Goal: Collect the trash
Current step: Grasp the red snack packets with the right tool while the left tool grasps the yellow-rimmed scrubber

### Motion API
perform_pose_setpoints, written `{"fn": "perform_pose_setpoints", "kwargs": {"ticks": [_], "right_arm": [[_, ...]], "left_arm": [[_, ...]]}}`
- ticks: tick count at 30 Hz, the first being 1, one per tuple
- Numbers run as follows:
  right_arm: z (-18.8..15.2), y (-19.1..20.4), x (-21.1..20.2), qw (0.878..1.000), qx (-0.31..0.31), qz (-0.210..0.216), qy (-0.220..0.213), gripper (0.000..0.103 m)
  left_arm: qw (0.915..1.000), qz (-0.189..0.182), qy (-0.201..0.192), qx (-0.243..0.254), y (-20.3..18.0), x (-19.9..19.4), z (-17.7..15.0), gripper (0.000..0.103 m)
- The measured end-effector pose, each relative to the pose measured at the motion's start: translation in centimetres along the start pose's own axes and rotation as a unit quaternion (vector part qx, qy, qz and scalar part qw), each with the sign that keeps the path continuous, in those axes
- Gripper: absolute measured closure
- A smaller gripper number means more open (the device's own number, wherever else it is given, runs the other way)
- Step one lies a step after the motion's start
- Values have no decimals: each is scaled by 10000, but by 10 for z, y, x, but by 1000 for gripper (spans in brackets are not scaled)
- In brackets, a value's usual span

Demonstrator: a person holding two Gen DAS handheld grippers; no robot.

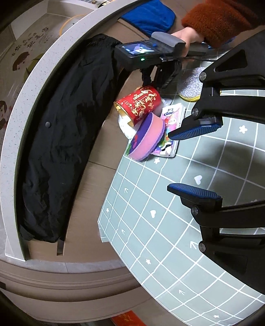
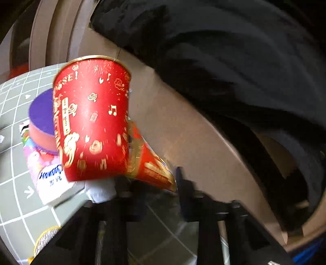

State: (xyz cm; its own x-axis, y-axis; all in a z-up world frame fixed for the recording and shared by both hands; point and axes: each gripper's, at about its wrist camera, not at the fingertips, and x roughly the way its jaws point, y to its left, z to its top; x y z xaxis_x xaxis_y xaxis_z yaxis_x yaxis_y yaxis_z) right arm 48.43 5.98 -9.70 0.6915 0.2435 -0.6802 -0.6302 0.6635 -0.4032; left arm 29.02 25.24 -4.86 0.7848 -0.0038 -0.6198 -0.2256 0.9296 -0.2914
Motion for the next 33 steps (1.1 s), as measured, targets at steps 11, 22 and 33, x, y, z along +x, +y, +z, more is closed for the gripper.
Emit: {"fn": "perform_pose_setpoints", "kwargs": {"ticks": [11, 22, 33], "right_arm": [[-32, -55, -89, 9837, 1492, 940, -356, 99], [-154, -62, -143, 9361, 3019, 1804, -58, 99], [-171, -32, -114, 9211, 3377, 1932, 158, 98]], "left_arm": [[9976, -546, 416, 72, -38, 24, -9, 58], [9856, -1218, 1126, 315, -106, 70, -28, 58], [9738, -1385, 1738, -492, -109, 109, -36, 58]]}}
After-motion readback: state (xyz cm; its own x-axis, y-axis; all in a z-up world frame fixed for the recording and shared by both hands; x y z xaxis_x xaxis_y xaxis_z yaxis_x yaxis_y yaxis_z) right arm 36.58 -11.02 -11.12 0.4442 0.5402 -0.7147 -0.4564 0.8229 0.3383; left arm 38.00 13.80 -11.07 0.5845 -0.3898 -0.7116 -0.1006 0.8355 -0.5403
